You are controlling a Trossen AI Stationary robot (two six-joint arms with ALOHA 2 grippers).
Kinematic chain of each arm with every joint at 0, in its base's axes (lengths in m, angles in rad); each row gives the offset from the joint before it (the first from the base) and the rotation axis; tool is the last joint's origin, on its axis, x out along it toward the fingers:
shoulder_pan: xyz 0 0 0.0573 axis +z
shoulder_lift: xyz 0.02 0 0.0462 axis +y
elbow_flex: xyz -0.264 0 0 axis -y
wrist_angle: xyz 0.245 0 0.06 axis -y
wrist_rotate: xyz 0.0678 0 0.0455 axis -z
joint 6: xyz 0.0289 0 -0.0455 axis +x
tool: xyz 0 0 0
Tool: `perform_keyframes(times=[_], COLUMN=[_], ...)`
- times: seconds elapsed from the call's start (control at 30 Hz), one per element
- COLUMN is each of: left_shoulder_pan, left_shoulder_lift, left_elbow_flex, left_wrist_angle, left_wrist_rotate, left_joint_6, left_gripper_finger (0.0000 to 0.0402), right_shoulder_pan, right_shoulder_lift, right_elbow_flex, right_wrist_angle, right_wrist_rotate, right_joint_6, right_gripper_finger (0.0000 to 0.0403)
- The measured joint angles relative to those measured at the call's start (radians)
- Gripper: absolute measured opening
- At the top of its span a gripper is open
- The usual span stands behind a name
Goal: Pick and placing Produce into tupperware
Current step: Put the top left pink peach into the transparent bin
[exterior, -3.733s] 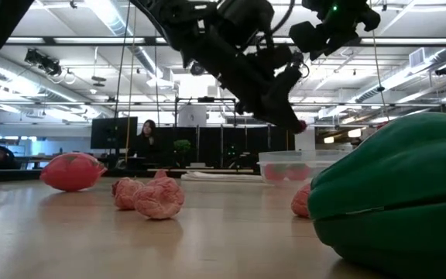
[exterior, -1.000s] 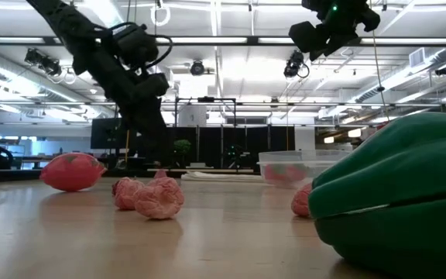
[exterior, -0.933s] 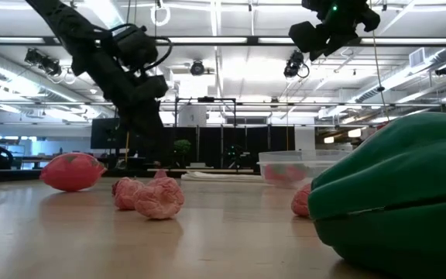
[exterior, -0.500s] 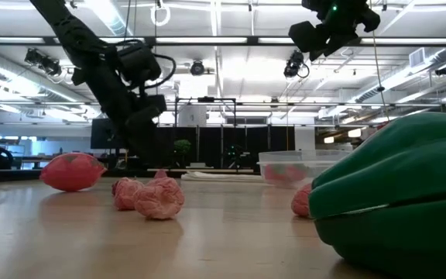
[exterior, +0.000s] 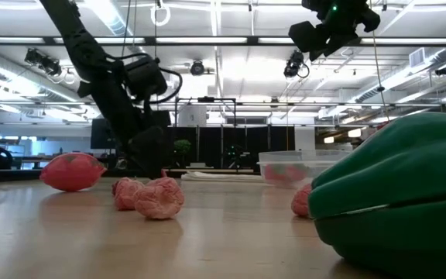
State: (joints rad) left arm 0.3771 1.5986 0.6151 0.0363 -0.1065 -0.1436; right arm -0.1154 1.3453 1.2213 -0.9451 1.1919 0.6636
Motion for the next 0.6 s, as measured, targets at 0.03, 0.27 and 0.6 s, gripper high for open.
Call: perform_keyframes(times=[0.03, 0.27, 0.6], left_shoulder_pan=[0.0, 0.001, -0.032], left_shoulder_lift=[0.01, 0.026, 0.025], left_elbow_flex=[0.0, 0.0, 0.0], left_wrist_angle=[0.022, 0.049, 0.178], left_wrist_rotate=[-0.001, -0.006, 0.002], left_joint_6=[0.0, -0.027, -0.167], left_gripper_finger=[0.0226, 0.0208, 0.0059], right_shoulder_pan=[0.0, 0.0, 0.0], right_shoulder_lift=[0.0, 0.0, 0.0], right_elbow_flex=[0.0, 0.0, 0.0], right_wrist_angle=[0.0, 0.0, 0.0], right_wrist_rotate=[0.0, 0.0, 0.001], right_joint_6=[0.0, 0.0, -0.001], right_gripper_finger=[0.0197, 0.0197, 0.0197])
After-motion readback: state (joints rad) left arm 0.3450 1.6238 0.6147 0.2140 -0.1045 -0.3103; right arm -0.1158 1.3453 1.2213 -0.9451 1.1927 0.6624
